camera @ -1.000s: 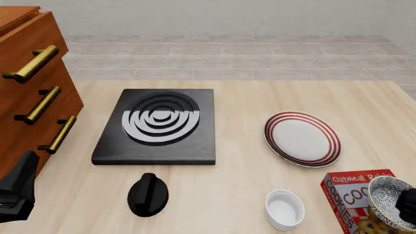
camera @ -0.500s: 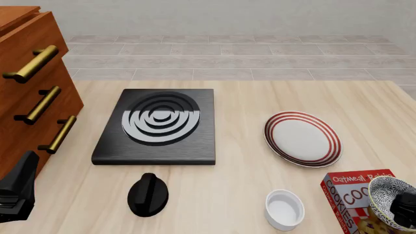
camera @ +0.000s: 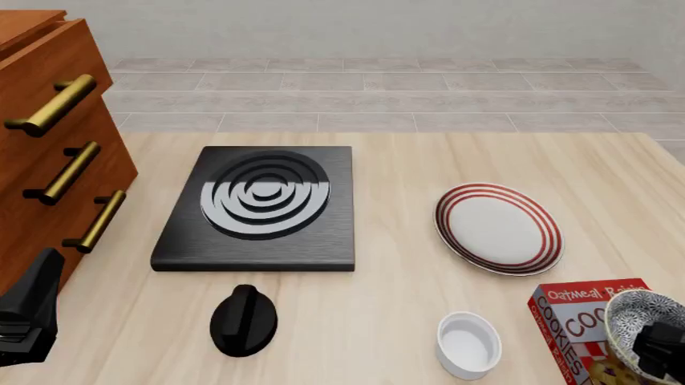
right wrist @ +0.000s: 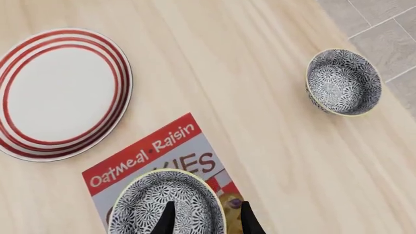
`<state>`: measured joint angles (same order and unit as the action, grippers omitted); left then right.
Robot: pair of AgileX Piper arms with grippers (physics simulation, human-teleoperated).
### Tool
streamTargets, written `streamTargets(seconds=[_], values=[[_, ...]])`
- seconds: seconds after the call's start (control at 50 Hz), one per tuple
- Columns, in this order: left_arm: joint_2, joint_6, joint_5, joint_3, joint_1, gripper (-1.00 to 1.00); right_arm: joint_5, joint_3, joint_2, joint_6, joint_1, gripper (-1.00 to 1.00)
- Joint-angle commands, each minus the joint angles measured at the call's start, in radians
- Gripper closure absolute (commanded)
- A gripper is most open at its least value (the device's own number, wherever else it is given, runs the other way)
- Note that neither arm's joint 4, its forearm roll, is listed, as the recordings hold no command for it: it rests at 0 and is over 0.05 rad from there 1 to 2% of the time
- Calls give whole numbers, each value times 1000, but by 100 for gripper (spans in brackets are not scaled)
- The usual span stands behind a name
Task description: Pick the akita bowl on the cookies box and place it on the plate.
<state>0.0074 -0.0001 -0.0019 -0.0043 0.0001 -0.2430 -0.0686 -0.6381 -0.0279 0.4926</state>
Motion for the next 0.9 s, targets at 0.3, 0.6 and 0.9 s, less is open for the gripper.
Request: streamTargets(seconds=[0.3, 0.6, 0.9], values=[[0, 0, 0, 0, 0, -100, -71, -28, 58, 4, -2, 100], [0, 0, 0, 0, 0, -100, -162, -70, 131, 14, -18, 100], [0, 0, 0, 0, 0, -100, -306, -206, 211, 97, -128, 100]])
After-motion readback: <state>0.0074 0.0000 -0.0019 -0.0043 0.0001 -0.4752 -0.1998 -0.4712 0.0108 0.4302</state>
